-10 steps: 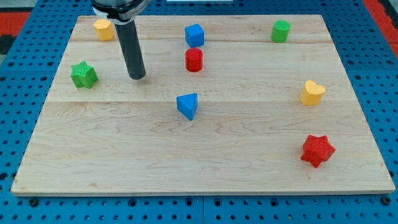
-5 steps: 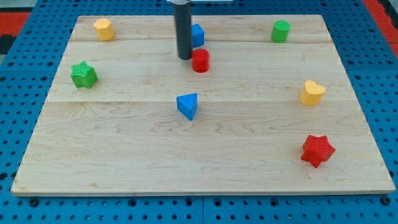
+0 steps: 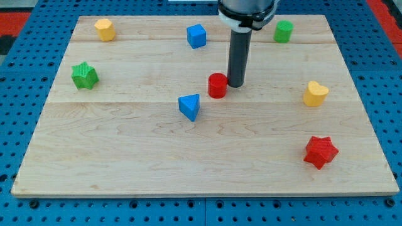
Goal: Place the red circle at right side of the blue triangle
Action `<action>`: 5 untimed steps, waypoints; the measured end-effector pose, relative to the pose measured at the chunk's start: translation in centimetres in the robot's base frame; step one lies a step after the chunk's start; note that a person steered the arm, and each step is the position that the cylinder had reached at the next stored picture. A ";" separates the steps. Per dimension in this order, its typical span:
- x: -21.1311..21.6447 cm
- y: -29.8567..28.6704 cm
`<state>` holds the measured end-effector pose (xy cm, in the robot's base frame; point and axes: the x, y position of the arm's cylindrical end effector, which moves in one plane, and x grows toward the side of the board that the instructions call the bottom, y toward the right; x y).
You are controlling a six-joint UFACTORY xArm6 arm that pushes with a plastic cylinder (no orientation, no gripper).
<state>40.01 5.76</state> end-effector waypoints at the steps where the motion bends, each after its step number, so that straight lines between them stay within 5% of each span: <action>1: -0.9 -0.7; 3: -3.2 -5.6; 5: 3.0 -5.2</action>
